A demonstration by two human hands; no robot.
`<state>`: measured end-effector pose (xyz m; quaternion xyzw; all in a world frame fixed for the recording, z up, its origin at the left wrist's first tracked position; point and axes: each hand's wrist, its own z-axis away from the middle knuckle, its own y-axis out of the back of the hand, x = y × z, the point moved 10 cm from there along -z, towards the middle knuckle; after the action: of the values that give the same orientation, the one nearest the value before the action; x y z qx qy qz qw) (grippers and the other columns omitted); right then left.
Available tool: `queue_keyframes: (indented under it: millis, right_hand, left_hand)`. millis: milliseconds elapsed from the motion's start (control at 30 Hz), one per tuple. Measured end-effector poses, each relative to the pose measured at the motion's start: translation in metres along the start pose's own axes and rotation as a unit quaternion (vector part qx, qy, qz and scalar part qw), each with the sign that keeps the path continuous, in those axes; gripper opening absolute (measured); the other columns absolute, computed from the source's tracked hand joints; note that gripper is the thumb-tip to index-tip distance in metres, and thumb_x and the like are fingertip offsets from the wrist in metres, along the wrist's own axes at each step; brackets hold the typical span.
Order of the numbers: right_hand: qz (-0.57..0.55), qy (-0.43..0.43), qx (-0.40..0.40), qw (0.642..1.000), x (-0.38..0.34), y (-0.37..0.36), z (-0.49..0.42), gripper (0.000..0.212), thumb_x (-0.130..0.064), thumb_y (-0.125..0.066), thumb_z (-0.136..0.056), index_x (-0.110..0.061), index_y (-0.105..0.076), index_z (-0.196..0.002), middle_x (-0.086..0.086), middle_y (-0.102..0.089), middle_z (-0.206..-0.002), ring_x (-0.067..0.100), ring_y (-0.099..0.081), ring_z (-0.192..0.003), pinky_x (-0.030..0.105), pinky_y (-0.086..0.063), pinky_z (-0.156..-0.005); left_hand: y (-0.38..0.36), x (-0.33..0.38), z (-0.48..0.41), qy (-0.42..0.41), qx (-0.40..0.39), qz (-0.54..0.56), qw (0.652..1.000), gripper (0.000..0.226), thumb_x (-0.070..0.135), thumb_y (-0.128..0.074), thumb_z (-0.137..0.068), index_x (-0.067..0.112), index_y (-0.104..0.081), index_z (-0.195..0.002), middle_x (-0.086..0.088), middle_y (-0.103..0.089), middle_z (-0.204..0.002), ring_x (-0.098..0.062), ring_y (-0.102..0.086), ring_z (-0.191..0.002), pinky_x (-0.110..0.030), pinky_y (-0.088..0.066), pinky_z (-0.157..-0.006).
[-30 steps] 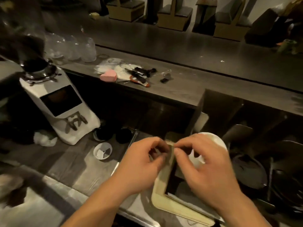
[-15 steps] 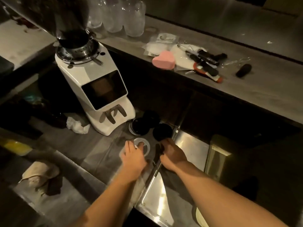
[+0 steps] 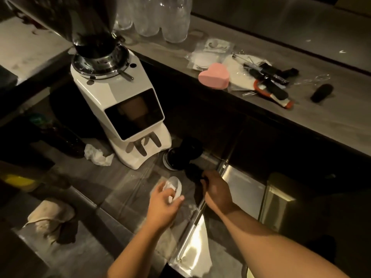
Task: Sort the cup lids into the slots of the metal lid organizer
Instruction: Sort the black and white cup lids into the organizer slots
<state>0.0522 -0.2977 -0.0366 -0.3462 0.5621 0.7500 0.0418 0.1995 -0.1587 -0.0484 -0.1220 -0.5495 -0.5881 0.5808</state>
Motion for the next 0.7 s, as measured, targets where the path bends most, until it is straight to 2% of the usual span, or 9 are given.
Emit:
queue_keyframes:
  millis: [67,100,133,200,267,333,500,600,700]
  right_hand:
    - [-0.155,-0.064,0.044,0.985,-0.005,0.033,0.021,0.014,-0.013,-0.053,-0.099,-0.025,-0.057,-0.094,-0.003,-0.061,-0.088,0.018,-0.062,-0.082,0.016,-0.039,-0.066]
    - [-0.250,-0.107,0.059,0.961,-0.007,0.050,0.035,0.017,-0.012,-0.052,-0.101,-0.027,-0.055,-0.093,-0.003,-0.063,-0.086,0.015,-0.062,-0.078,0.013,-0.041,-0.064]
    - [-0.354,-0.143,0.079,0.921,-0.010,0.067,0.050,0.016,-0.010,-0.051,-0.102,-0.024,-0.056,-0.096,0.000,-0.065,-0.086,0.014,-0.063,-0.073,0.013,-0.044,-0.062]
    - [-0.534,-0.203,0.099,0.815,-0.015,0.100,0.082,0.011,-0.007,-0.049,-0.102,-0.014,-0.058,-0.104,0.005,-0.068,-0.087,0.015,-0.063,-0.063,0.023,-0.048,-0.055]
    - [-0.621,-0.215,0.103,0.747,-0.024,0.135,0.110,0.012,-0.010,-0.046,-0.103,-0.007,-0.057,-0.108,0.010,-0.067,-0.085,0.017,-0.060,-0.058,0.029,-0.046,-0.054]
    - [-0.634,-0.194,0.099,0.742,-0.033,0.175,0.136,0.018,-0.014,-0.044,-0.105,-0.007,-0.060,-0.109,0.010,-0.066,-0.083,0.016,-0.057,-0.059,0.030,-0.046,-0.056]
    - [-0.649,-0.130,0.141,0.736,-0.039,0.274,0.203,0.026,-0.020,-0.047,-0.102,-0.020,-0.072,-0.096,0.010,-0.070,-0.086,0.016,-0.054,-0.063,0.032,-0.043,-0.059]
    - [-0.599,-0.100,0.203,0.768,-0.025,0.333,0.250,0.031,-0.019,-0.047,-0.101,-0.028,-0.073,-0.087,0.005,-0.071,-0.079,0.012,-0.056,-0.059,0.027,-0.044,-0.054]
    - [-0.542,-0.067,0.285,0.788,-0.003,0.388,0.293,0.025,-0.018,-0.047,-0.101,-0.027,-0.069,-0.096,-0.002,-0.073,-0.083,0.013,-0.065,-0.069,0.023,-0.052,-0.058]
  left_hand:
    - [0.020,0.013,0.017,0.058,0.021,0.179,0.982,0.013,0.039,-0.074,-0.078,0.031,-0.074,-0.089,-0.007,-0.056,-0.139,-0.022,-0.058,-0.119,-0.035,-0.047,-0.091]
    - [0.025,0.022,0.025,0.083,0.022,0.279,0.956,0.026,0.032,-0.077,-0.077,0.027,-0.075,-0.102,-0.009,-0.062,-0.132,-0.022,-0.062,-0.111,-0.034,-0.048,-0.086]
    - [0.028,0.031,0.035,0.104,0.010,0.371,0.923,0.036,0.026,-0.077,-0.076,0.019,-0.073,-0.112,-0.011,-0.065,-0.123,-0.023,-0.063,-0.104,-0.035,-0.049,-0.086]
    - [0.031,0.070,0.053,0.101,-0.044,0.508,0.854,0.038,0.023,-0.075,-0.076,0.009,-0.073,-0.111,-0.016,-0.065,-0.114,-0.028,-0.061,-0.103,-0.046,-0.048,-0.096]
    - [0.032,0.122,0.074,0.064,-0.110,0.571,0.811,0.050,0.030,-0.090,-0.062,0.008,-0.075,-0.104,-0.015,-0.069,-0.113,-0.029,-0.064,-0.107,-0.054,-0.051,-0.096]
    - [0.029,0.171,0.094,0.013,-0.148,0.574,0.805,0.063,0.036,-0.095,-0.047,0.010,-0.076,-0.101,-0.014,-0.070,-0.112,-0.027,-0.067,-0.104,-0.052,-0.057,-0.086]
    - [-0.007,0.283,0.171,-0.070,-0.275,0.530,0.799,0.072,0.032,-0.096,-0.047,0.017,-0.069,-0.112,-0.014,-0.069,-0.106,-0.029,-0.068,-0.090,-0.043,-0.058,-0.071]
    - [-0.037,0.338,0.225,-0.124,-0.339,0.429,0.828,0.071,0.047,-0.094,-0.053,0.021,-0.070,-0.115,-0.014,-0.069,-0.115,-0.030,-0.069,-0.098,-0.041,-0.057,-0.076]
    - [-0.069,0.377,0.270,-0.164,-0.377,0.324,0.852,0.071,0.059,-0.090,-0.053,0.030,-0.071,-0.115,-0.009,-0.071,-0.121,-0.030,-0.068,-0.111,-0.051,-0.052,-0.092]
